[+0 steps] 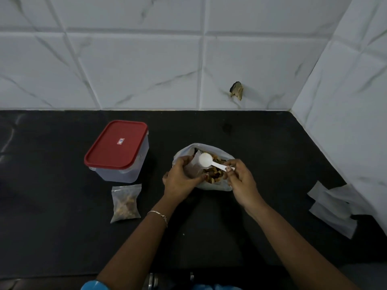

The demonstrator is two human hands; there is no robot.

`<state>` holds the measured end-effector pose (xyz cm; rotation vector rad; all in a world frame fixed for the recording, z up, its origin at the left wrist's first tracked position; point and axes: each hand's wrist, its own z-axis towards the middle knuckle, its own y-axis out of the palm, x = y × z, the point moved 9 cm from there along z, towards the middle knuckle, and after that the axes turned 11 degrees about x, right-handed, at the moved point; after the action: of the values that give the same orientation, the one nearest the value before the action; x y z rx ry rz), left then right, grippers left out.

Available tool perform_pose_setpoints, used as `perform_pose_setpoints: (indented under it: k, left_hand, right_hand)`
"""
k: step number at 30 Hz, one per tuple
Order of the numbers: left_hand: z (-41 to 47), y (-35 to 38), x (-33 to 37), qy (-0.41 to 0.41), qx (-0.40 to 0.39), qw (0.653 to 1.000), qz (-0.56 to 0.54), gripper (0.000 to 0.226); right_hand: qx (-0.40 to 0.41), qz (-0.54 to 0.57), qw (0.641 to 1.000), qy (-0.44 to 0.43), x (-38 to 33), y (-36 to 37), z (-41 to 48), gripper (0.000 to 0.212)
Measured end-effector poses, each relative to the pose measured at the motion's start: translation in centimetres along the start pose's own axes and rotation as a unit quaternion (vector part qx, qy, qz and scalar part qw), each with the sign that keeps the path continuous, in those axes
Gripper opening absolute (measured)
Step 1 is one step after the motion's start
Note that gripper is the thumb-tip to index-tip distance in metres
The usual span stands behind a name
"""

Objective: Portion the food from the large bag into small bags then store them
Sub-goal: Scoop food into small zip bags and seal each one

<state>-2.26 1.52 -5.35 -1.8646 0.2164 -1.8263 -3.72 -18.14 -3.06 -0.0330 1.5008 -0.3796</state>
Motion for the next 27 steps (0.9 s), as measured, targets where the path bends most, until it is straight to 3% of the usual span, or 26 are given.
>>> perform_pose_setpoints:
  k: [3, 7, 13, 15, 18, 23, 25, 27]
  left_hand:
    - [0.0, -0.3, 1.4, 0.013, 0.038, 0.998, 0.058, 0.056]
    - [0.5, -1.0, 1.4, -0.007, 0.059, 0.998, 0.033, 0.038]
    - [-0.4, -1.3, -1.0, -0.048, 0.054, 0.997, 0.002, 0.054]
    - [-0.8, -1.3, -1.2, -0.043, 0.050, 0.998, 0.019, 0.034]
    - [-1.4, -1.7, -1.6, -0.041, 0.051, 0.997, 0.036, 0.019]
    - [-3.0, -2.8, -1.9, -0.037, 0.101, 0.994, 0.010, 0.030]
    - [-3.8, -2.1, -2.6, -0.074, 0.076, 0.993, -0.044, 0.035]
    - [-4.2, -1.1, -3.2, -0.110, 0.031, 0.990, -0.076, 0.038]
  right_hand:
    - [-0.020, 0.008, 0.999, -0.049, -1.7, 1.0, -0.4, 0.016]
    - [0.071, 0.007, 0.992, -0.107, -2.1, -0.9, -0.2, 0.017]
    - [0.087, -0.181, 0.968, -0.152, 1.1, -3.0, -0.4, 0.030]
    - [0.092, -0.217, 0.956, -0.173, 1.2, -3.0, -0.2, 0.033]
    - [0.086, -0.297, 0.922, -0.233, 0.2, -2.4, 0.5, 0.034]
    - [0.039, -0.409, 0.842, -0.348, -1.4, -0.4, 0.6, 0.045]
    - [0.024, -0.405, 0.849, -0.338, -1.2, 0.1, 0.7, 0.045]
    - [0.012, -0.351, 0.893, -0.283, -0.7, 0.0, 1.0, 0.037]
